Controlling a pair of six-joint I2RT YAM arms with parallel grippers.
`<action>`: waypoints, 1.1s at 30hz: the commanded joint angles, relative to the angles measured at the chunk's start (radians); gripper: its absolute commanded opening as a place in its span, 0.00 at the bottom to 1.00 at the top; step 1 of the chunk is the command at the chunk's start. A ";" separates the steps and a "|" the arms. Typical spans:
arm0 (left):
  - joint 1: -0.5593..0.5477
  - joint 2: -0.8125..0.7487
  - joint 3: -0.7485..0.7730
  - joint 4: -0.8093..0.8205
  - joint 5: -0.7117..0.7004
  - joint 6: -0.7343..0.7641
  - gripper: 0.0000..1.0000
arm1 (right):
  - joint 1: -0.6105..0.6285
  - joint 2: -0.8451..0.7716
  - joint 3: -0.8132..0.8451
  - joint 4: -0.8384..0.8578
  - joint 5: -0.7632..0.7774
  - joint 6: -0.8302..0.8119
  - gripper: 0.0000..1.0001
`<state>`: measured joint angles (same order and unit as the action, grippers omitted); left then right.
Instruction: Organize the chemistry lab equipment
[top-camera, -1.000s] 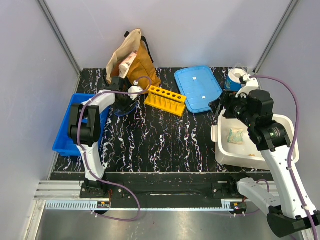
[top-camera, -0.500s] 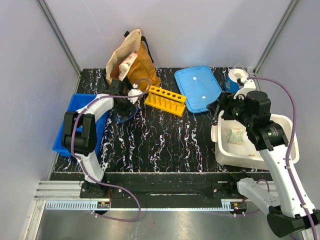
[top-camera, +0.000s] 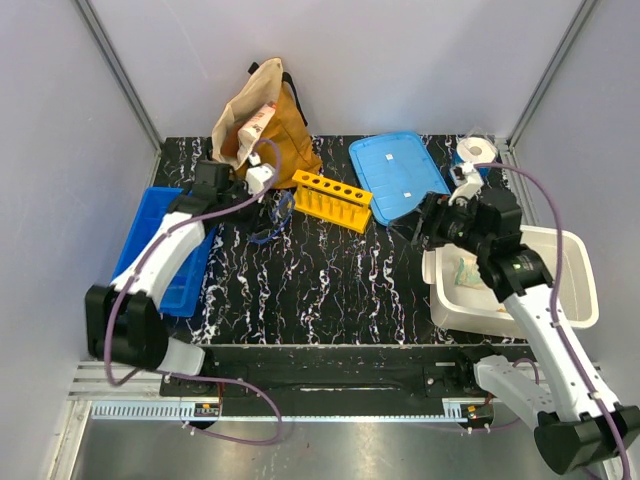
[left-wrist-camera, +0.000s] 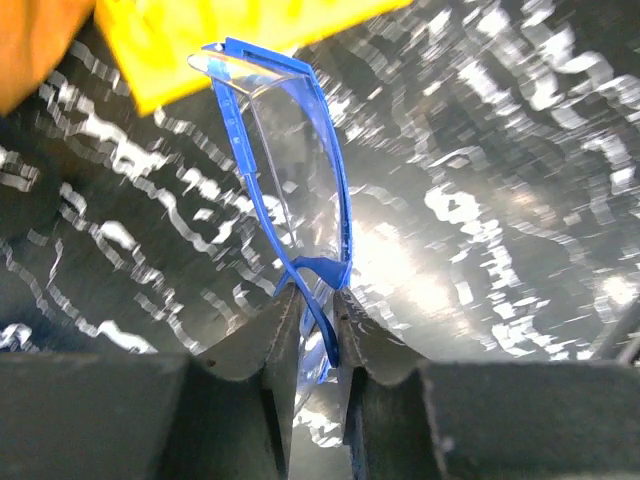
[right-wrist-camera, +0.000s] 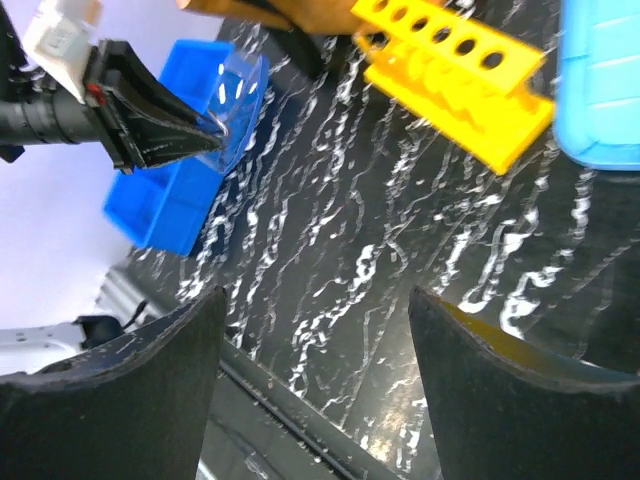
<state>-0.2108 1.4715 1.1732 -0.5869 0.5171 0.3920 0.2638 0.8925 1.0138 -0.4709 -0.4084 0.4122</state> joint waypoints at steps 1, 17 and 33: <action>-0.006 -0.172 -0.092 0.224 0.335 -0.203 0.24 | 0.038 0.005 -0.102 0.334 -0.199 0.146 0.79; -0.025 -0.401 -0.512 1.006 0.616 -0.936 0.23 | 0.436 0.313 -0.169 0.905 -0.066 0.249 0.80; -0.059 -0.410 -0.550 1.150 0.607 -1.114 0.22 | 0.506 0.445 -0.195 1.104 0.048 0.319 0.89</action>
<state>-0.2581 1.0874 0.6262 0.4706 1.1034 -0.6910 0.7567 1.3117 0.8040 0.4885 -0.4007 0.6876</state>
